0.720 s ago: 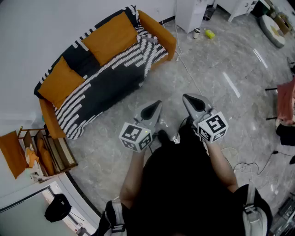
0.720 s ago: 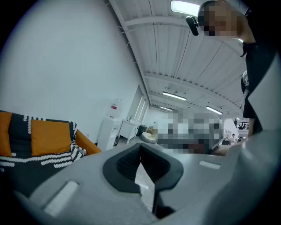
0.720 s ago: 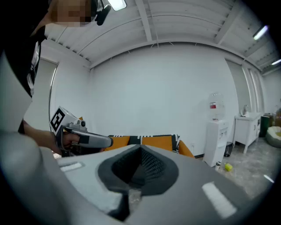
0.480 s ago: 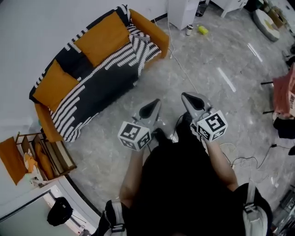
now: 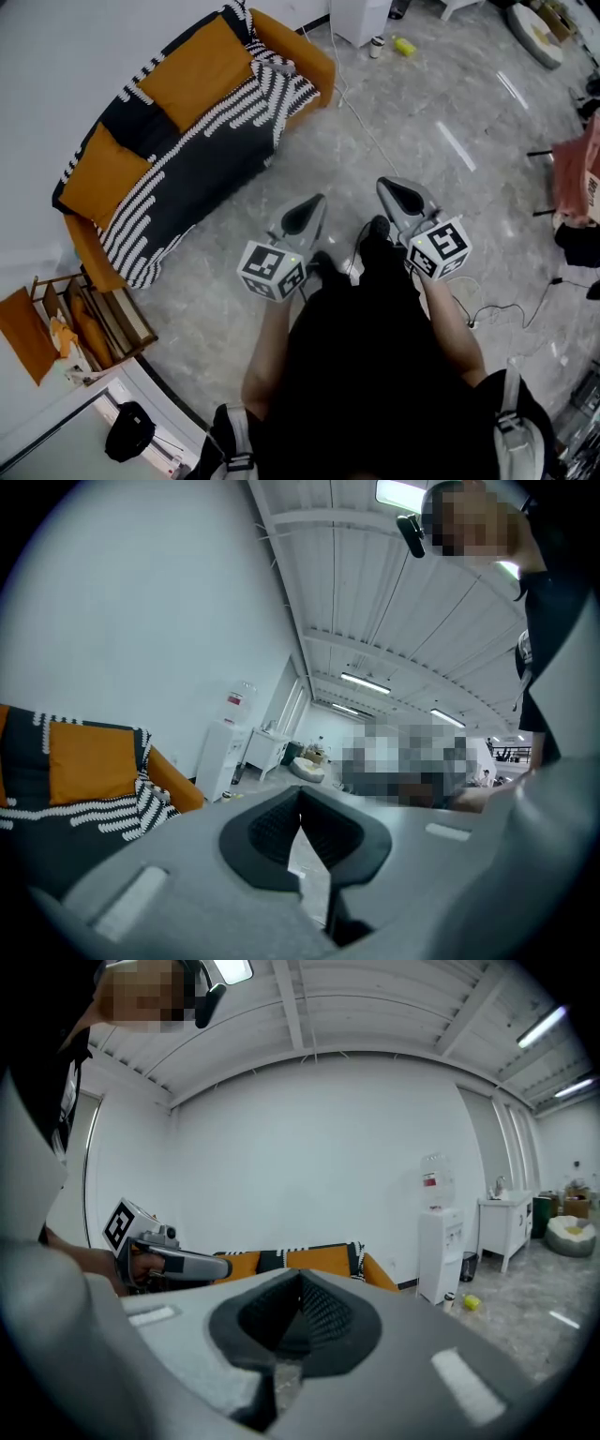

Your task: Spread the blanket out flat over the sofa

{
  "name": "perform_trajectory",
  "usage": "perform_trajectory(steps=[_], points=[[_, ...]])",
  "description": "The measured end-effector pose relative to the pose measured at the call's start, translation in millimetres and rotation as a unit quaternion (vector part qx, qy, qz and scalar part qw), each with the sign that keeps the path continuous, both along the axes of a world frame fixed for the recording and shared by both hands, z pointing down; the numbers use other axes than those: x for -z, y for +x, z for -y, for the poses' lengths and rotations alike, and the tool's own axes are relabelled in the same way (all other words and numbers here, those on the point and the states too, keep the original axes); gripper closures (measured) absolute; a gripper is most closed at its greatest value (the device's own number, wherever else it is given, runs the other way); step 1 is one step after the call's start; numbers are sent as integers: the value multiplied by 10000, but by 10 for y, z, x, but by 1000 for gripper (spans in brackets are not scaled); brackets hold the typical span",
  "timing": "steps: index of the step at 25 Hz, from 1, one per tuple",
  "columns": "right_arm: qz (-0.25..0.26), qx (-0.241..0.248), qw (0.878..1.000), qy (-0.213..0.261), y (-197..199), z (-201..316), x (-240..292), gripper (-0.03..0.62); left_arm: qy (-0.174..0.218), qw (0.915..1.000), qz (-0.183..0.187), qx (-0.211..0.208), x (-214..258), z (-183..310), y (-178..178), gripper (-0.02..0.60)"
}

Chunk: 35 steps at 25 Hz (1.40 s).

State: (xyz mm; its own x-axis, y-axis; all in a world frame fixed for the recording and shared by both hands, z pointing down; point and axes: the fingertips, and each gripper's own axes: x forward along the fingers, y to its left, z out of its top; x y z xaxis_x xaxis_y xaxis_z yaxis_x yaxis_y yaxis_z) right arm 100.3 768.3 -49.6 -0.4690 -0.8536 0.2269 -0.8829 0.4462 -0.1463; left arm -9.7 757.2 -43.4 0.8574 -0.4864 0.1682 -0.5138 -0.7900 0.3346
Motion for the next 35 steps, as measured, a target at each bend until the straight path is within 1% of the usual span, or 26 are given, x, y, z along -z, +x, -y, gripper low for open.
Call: perform_trajectory(steps=[4, 8, 14, 17, 20, 24, 26, 29, 31, 35], points=[[-1, -42, 10000, -85, -30, 78, -83, 591, -79, 9999, 62, 70, -72, 107, -132, 571], [12, 82, 9998, -164, -81, 257, -156, 592, -198, 9995, 62, 221, -154, 294, -187, 571], [68, 407, 9990, -182, -28, 809, -258, 591, -227, 9989, 172, 384, -226, 722, -39, 571], [97, 555, 9983, -142, 36, 1219, -258, 591, -226, 9979, 295, 529, -226, 1068, 8, 571], [125, 739, 9970, -200, 153, 1631, -273, 591, -266, 9965, 332, 715, -194, 1451, 121, 571], [129, 994, 9948, -196, 372, 2176, -234, 591, -227, 9952, 390, 873, -132, 1928, 389, 571], [191, 1198, 9924, -198, 503, 2453, -256, 591, -199, 9940, 398, 999, -130, 2185, 557, 571], [387, 1581, 9865, -177, 735, 2906, -302, 591, -260, 9922, 429, 1143, -200, 2621, 857, 571], [458, 1789, 9827, -125, 749, 3076, -279, 591, -279, 9904, 433, 1282, -211, 2774, 892, 571], [314, 1985, 9795, -170, 654, 3176, -283, 591, -255, 9876, 428, 1492, -144, 2783, 820, 571]])
